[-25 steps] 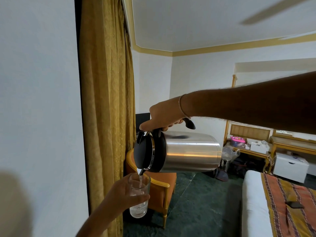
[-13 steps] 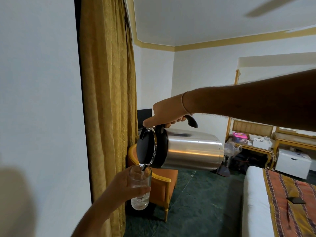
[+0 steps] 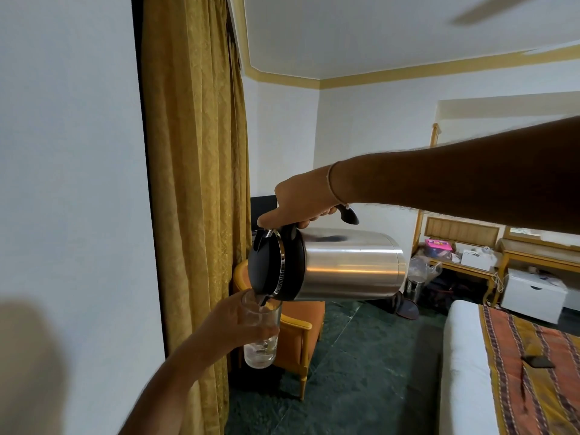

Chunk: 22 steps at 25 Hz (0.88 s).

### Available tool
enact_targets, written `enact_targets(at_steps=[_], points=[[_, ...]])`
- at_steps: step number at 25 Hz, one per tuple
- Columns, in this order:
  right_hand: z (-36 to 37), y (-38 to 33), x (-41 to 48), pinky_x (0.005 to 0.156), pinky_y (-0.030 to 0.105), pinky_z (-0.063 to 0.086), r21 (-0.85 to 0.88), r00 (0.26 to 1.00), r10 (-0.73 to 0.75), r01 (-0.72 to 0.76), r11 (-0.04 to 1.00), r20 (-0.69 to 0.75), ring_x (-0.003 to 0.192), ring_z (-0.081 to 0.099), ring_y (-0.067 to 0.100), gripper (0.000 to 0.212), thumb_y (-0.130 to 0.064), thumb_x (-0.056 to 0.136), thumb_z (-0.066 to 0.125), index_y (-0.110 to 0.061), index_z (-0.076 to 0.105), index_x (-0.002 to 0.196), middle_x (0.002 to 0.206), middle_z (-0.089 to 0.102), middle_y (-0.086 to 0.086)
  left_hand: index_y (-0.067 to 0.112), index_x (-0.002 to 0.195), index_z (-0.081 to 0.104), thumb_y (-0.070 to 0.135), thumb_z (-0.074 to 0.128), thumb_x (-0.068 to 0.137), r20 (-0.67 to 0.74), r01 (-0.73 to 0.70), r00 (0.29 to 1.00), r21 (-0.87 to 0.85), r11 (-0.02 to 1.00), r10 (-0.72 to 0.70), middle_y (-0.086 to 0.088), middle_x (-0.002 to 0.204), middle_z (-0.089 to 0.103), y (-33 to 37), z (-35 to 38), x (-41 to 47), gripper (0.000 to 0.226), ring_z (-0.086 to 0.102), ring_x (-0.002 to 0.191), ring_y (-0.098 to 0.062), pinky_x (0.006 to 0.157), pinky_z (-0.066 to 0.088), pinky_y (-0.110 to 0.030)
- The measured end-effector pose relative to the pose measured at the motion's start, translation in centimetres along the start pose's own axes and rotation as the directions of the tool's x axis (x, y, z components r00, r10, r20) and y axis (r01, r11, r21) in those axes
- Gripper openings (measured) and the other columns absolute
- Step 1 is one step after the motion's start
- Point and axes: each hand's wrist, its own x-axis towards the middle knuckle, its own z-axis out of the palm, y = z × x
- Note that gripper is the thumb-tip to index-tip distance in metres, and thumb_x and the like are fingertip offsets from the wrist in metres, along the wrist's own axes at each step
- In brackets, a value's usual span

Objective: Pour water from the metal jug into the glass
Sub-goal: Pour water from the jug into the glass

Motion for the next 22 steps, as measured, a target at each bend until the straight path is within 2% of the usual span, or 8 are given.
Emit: enact_targets(at_steps=[3,7,11,14,16,18,20,22], points=[[-0.4,0.1,0.0,0.044,0.024,0.036,-0.001,1.0,-0.003,0.003,1.0,-0.007,0.032,0.034,0.012,0.066,-0.076,0.09,0.047,-0.02,0.055,0.056,0.04,0.045,-0.01,0.055,0.102,0.077,0.073,0.096,0.055,0.008,-0.004,1.0,-0.004,1.0,0.004,0.015,0.108,0.086,0.2,-0.3,0.6,0.054,0.082,0.103,-0.006,0.075,0.064,-0.016],[-1.1,0.2,-0.1,0.046,0.027,0.039,-0.042,0.999,-0.018,0.016,0.999,-0.04,0.032,0.035,0.013,0.067,-0.078,0.088,0.046,-0.02,0.056,0.057,0.039,0.045,-0.01,0.058,0.103,0.075,0.073,0.094,0.058,-0.008,-0.03,1.0,0.027,0.999,0.03,0.016,0.105,0.086,0.3,-0.6,1.1,0.051,0.083,0.097,-0.005,0.072,0.064,-0.015],[-1.7,0.0,-0.2,0.053,0.033,0.043,-0.083,0.996,-0.02,0.013,0.996,-0.083,0.033,0.038,0.014,0.065,-0.078,0.084,0.046,-0.018,0.058,0.062,0.039,0.046,-0.01,0.06,0.106,0.073,0.077,0.092,0.057,0.01,-0.019,1.0,0.067,0.998,0.019,0.022,0.109,0.084,-0.1,-0.7,1.2,0.056,0.081,0.103,0.001,0.074,0.063,-0.012],[-1.9,-0.3,0.1,0.05,0.03,0.044,-0.131,0.994,-0.03,0.016,0.991,-0.101,0.033,0.041,0.014,0.07,-0.081,0.077,0.042,-0.014,0.064,0.076,0.038,0.048,-0.01,0.058,0.104,0.073,0.08,0.09,0.055,0.017,-0.013,1.0,0.1,0.995,0.011,0.024,0.109,0.083,-0.3,-0.6,1.3,0.057,0.08,0.103,0.002,0.073,0.062,-0.011],[-1.7,-0.5,0.1,0.053,0.033,0.05,-0.156,0.993,-0.035,0.017,0.988,-0.114,0.045,0.051,0.018,0.083,-0.083,0.074,0.04,-0.008,0.07,0.09,0.049,0.057,-0.007,0.055,0.104,0.073,0.079,0.091,0.055,0.01,-0.017,1.0,0.106,0.994,0.016,0.022,0.11,0.082,-0.4,-0.6,1.4,0.057,0.08,0.104,0.001,0.073,0.064,-0.014],[-1.6,-0.6,0.3,0.064,0.039,0.057,-0.17,0.992,-0.043,0.022,0.985,-0.119,0.06,0.057,0.023,0.089,-0.083,0.074,0.039,-0.006,0.074,0.1,0.063,0.063,-0.001,0.058,0.108,0.072,0.077,0.093,0.056,0.011,-0.024,1.0,0.095,0.995,0.024,0.024,0.114,0.081,-0.4,-0.8,1.3,0.059,0.079,0.107,0.001,0.075,0.064,-0.015],[-1.6,-0.7,0.2,0.069,0.041,0.057,-0.175,0.992,-0.046,0.025,0.984,-0.115,0.065,0.058,0.024,0.087,-0.082,0.077,0.039,-0.007,0.075,0.102,0.068,0.064,0.001,0.06,0.112,0.072,0.076,0.093,0.056,0.006,-0.022,1.0,0.102,0.995,0.022,0.026,0.117,0.08,-0.4,-1.0,1.1,0.062,0.077,0.11,0.003,0.076,0.063,-0.011],[-1.7,-0.7,0.0,0.066,0.037,0.052,-0.183,0.991,-0.068,0.046,0.982,-0.113,0.065,0.058,0.023,0.081,-0.08,0.082,0.04,-0.009,0.075,0.099,0.068,0.063,-0.001,0.058,0.113,0.071,0.075,0.093,0.056,0.014,-0.005,1.0,0.115,0.993,0.004,0.027,0.119,0.079,-0.4,-1.1,1.0,0.063,0.076,0.112,0.006,0.075,0.062,-0.01]])
